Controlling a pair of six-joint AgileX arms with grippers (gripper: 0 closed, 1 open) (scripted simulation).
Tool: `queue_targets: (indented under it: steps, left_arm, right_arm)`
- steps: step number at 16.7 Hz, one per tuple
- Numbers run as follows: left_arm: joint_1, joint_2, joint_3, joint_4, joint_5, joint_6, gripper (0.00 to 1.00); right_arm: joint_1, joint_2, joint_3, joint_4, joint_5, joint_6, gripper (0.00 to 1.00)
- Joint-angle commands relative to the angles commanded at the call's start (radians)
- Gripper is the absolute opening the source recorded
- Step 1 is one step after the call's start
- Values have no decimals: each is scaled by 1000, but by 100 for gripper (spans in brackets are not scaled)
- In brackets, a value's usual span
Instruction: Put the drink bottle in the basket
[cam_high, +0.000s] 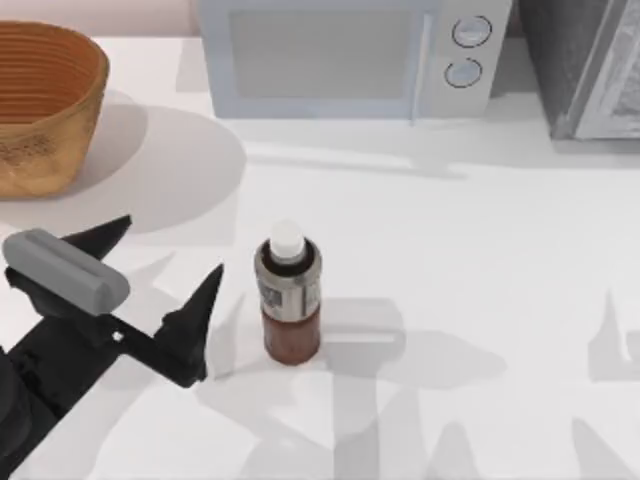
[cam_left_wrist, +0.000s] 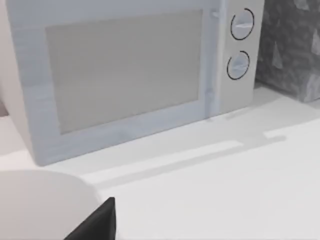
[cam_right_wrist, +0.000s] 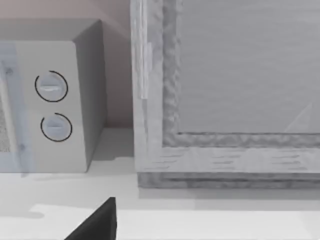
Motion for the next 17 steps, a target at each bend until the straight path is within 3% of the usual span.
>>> queue_targets:
  steps: [7, 17]
  left_arm:
    - [-134, 492, 13, 444, 72, 14, 100]
    - [-151, 590, 21, 495, 83, 16, 100]
  right_arm:
    - [0, 0, 0, 0, 0, 0, 100]
    - [0, 0, 0, 0, 0, 0, 100]
